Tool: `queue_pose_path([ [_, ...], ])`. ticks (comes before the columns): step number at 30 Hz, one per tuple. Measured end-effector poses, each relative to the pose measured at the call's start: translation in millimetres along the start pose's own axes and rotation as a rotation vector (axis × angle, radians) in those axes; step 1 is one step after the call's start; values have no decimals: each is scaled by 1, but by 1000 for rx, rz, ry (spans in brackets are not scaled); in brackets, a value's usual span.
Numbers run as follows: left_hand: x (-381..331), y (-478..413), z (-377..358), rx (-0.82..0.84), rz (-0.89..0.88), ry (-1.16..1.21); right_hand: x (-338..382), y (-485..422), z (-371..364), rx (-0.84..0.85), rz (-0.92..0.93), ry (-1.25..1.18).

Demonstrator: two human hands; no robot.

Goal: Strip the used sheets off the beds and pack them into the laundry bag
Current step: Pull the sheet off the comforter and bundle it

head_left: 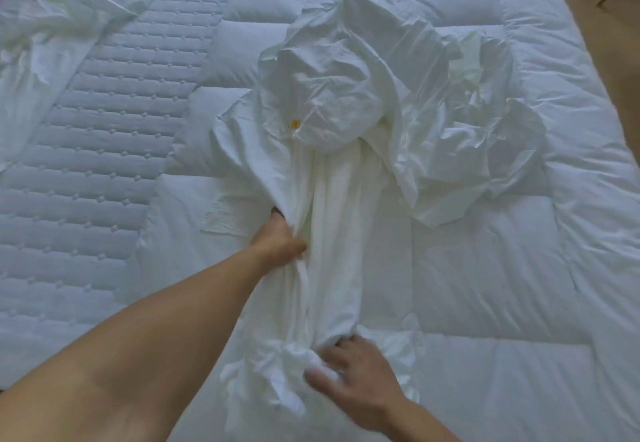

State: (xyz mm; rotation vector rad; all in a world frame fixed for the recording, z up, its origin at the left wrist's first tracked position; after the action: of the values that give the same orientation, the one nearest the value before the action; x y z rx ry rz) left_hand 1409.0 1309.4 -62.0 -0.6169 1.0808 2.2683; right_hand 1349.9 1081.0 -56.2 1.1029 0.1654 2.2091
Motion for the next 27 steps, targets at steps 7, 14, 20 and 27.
queue_pose_path([
  [7,-45,63,28,6,-242,257,-12,-93,130,-340,-424,-666],
  [14,-35,119,-2,337,-226,457,23,-141,159,-330,-391,-913],
  [20,-10,100,36,82,-107,400,75,-75,229,-750,-59,-957],
  [27,26,123,27,232,-105,291,61,25,149,-781,-242,-744],
])
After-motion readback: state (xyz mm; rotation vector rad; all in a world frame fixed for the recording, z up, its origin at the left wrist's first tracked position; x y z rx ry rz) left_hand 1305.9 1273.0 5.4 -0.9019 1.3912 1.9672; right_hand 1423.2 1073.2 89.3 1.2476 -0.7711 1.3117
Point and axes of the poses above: each hand's wrist, its own y-axis away from the middle knuckle, its own z-axis out of the back of the hand, x = y × z, the point moved 8 cm from there along -y, towards the middle knuckle, and after that the axes turned 4 degrees about -z, right-handed, at the moved point
